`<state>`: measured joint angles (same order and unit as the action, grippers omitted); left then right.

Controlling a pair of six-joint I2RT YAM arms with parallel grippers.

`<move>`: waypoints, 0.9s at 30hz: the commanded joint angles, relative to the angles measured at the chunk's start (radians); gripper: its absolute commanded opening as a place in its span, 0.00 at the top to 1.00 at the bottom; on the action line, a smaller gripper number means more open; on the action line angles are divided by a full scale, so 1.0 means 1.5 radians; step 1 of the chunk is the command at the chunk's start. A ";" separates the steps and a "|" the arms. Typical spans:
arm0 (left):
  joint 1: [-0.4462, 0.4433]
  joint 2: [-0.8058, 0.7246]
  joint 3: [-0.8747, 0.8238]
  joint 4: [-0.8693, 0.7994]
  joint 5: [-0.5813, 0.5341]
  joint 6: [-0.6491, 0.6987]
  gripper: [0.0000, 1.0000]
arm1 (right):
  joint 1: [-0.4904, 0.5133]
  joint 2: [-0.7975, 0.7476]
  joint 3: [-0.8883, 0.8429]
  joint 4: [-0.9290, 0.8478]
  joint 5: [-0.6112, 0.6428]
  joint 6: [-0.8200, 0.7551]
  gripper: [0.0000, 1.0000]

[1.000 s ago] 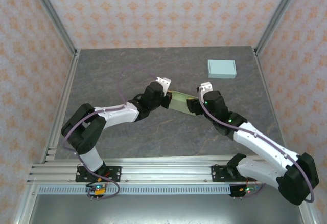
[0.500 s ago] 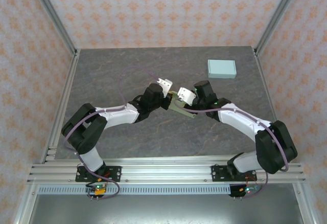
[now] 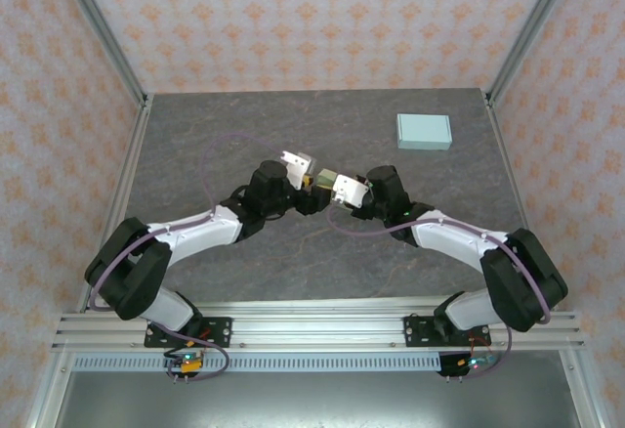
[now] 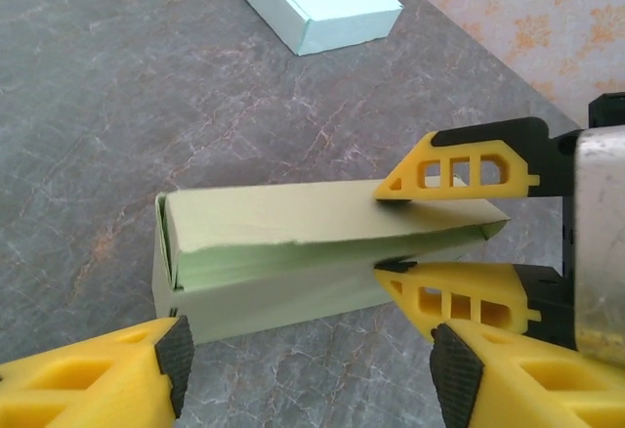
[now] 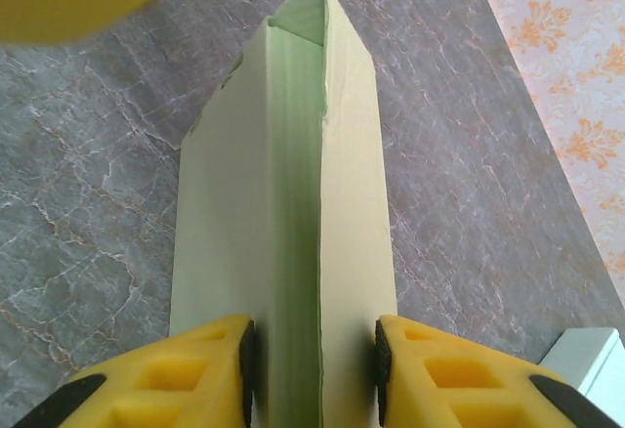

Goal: Fold the paper box

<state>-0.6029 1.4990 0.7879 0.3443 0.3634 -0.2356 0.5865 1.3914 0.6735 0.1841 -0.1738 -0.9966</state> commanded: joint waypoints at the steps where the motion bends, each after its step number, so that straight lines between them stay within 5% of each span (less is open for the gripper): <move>1: 0.034 0.019 0.045 0.026 0.004 -0.064 0.36 | 0.004 0.025 -0.041 -0.053 -0.008 -0.002 0.65; 10: 0.042 0.155 0.128 0.004 0.016 -0.066 0.43 | -0.003 0.030 -0.040 -0.044 -0.034 0.006 0.65; 15: 0.043 0.209 0.080 0.042 0.006 -0.075 0.50 | -0.029 0.013 -0.041 -0.012 -0.070 0.055 0.63; 21: 0.042 0.239 0.040 0.055 -0.034 -0.074 0.58 | -0.073 -0.066 -0.025 -0.021 -0.203 0.095 0.51; 27: 0.043 0.235 0.037 0.049 -0.051 -0.073 0.58 | -0.138 -0.108 0.024 -0.154 -0.322 0.052 0.50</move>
<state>-0.5419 1.8008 0.8883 0.5594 0.3679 -0.3592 0.4057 1.2434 0.6601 0.0784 -0.5217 -0.8948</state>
